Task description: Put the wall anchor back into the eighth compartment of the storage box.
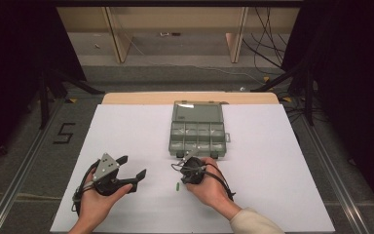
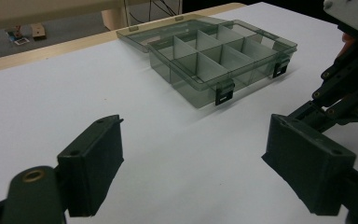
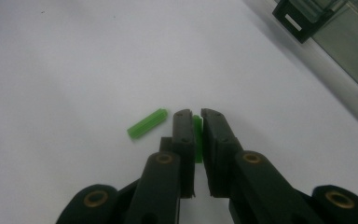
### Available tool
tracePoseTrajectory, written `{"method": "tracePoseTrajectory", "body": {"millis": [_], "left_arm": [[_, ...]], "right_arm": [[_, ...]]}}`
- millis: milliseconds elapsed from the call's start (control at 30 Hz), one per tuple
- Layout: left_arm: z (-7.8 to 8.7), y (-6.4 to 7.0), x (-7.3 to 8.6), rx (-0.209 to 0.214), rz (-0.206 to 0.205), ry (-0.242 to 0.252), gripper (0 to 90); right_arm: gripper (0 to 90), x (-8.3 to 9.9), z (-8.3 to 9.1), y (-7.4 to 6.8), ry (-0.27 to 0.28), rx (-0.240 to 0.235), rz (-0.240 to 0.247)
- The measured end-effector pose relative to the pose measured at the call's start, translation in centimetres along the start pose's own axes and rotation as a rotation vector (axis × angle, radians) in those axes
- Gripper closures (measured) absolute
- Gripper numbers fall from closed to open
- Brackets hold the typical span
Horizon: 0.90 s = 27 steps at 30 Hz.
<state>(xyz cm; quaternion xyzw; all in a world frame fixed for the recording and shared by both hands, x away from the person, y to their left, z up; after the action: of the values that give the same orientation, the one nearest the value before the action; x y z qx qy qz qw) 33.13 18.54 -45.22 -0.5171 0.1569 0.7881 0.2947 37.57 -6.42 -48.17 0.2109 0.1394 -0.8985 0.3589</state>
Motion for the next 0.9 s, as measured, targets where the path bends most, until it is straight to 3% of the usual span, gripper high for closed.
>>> {"method": "tracePoseTrajectory", "body": {"millis": [133, 300, 367, 900], "left_arm": [[-0.1, 0.1, 0.0, -0.006, 0.019, 0.000, 18.2], [-0.2, 0.0, -0.1, -0.002, 0.004, 0.000, 18.2], [-0.2, 0.1, -0.1, -0.004, 0.022, 0.000, 18.2], [-0.1, 0.0, -0.1, -0.006, 0.024, 0.002, 18.2]], "right_arm": [[84.6, 0.0, 0.1, 0.1, 0.008, -0.001, -0.004], [84.6, 0.0, 0.3, 0.4, 0.015, -0.001, -0.015], [84.6, -0.1, 0.4, 0.5, 0.023, -0.001, -0.017], [84.6, -0.4, 1.3, 1.3, 0.048, 0.004, -0.043]]}}
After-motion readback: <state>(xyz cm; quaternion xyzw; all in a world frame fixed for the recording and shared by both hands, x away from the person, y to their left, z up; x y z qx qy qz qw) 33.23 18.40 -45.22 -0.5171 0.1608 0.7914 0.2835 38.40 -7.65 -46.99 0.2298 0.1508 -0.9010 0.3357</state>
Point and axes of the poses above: each handheld gripper's, and its own axes: z roughly backward along the jaws, x roughly out of its underside, y roughly to its right, the point moved 2 cm from there along -z, roughly forward along the jaws, and after that the axes turned 7 degrees about -z, right-handed, at the moved point
